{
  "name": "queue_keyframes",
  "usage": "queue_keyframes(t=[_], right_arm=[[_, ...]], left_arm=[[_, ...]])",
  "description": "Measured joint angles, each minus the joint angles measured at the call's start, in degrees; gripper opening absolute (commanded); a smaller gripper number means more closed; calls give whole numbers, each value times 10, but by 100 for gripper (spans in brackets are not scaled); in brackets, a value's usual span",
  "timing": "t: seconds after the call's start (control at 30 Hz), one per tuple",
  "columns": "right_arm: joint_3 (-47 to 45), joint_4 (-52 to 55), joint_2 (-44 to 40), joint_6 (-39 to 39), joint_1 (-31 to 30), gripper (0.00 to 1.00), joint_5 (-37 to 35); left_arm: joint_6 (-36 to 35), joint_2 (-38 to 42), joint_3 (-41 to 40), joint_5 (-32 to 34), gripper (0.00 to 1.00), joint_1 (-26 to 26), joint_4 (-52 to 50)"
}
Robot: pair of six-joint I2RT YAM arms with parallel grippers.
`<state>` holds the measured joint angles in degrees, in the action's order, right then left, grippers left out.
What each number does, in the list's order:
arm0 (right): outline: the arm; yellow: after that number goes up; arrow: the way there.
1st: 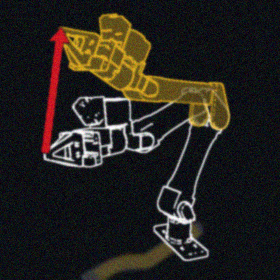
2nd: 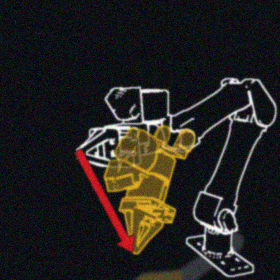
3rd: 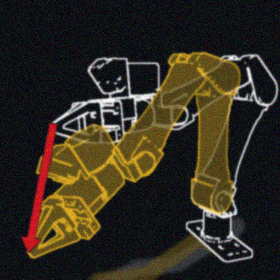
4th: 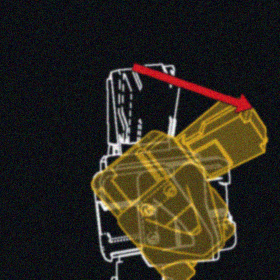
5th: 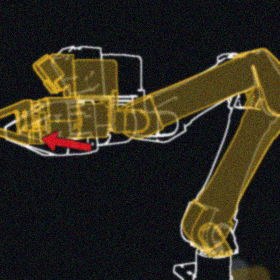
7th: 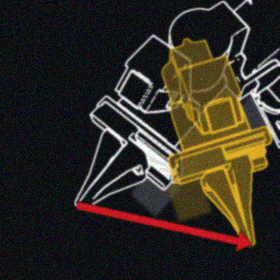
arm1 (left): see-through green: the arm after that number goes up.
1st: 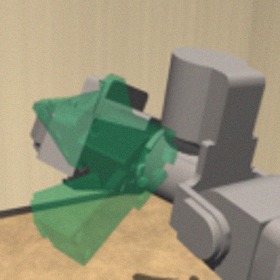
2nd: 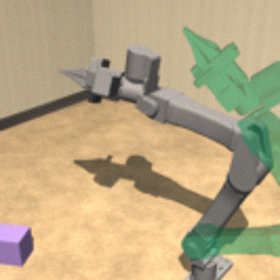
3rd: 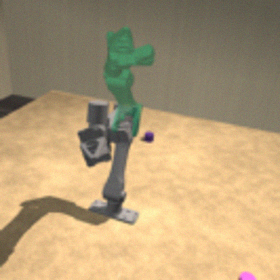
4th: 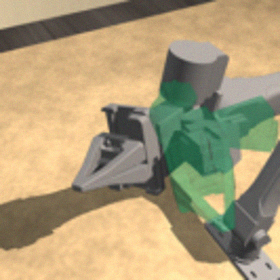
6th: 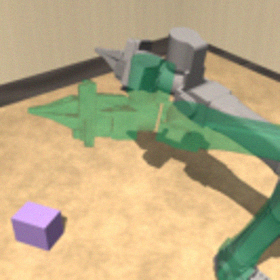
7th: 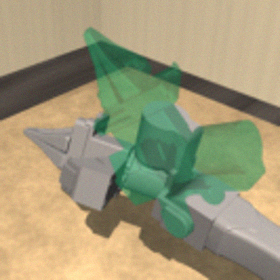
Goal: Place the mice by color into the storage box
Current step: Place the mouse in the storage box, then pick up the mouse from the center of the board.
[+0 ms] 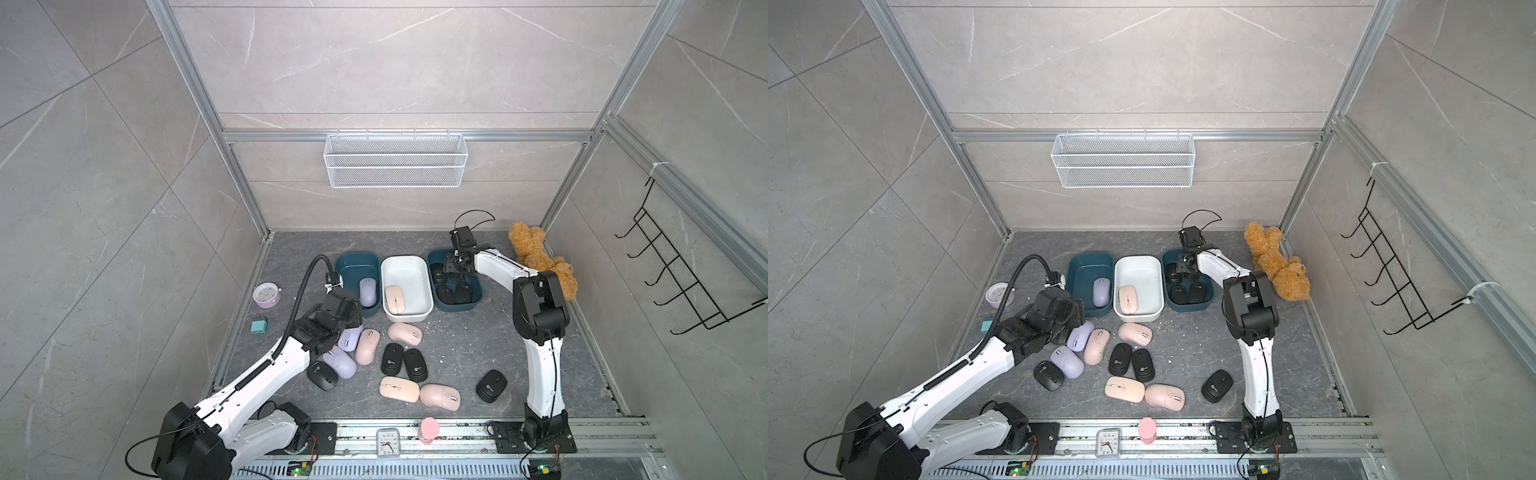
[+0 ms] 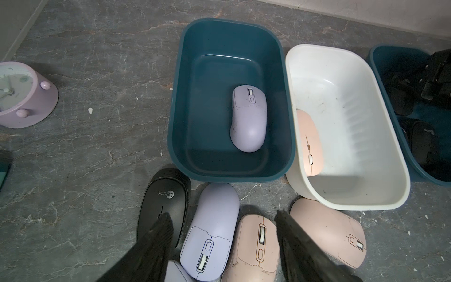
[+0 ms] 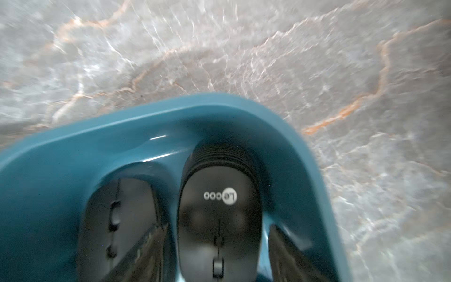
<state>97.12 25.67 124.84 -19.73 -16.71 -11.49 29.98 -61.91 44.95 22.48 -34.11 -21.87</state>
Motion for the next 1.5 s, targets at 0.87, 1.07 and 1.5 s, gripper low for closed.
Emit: queue_keyframes(t=[0.87,1.07,1.5], right_arm=[[-499,-140,-477,-112,-191,68,-37],[-529,-141,-527,-140,-206,68,-42],[-520,-136,-505,-130,-207,68,-34]], left_arm=[[2,77,-3,0,69,0,-92],[2,12,-3,-43,69,0,-99],[2,-106,-29,-174,69,0,-58]])
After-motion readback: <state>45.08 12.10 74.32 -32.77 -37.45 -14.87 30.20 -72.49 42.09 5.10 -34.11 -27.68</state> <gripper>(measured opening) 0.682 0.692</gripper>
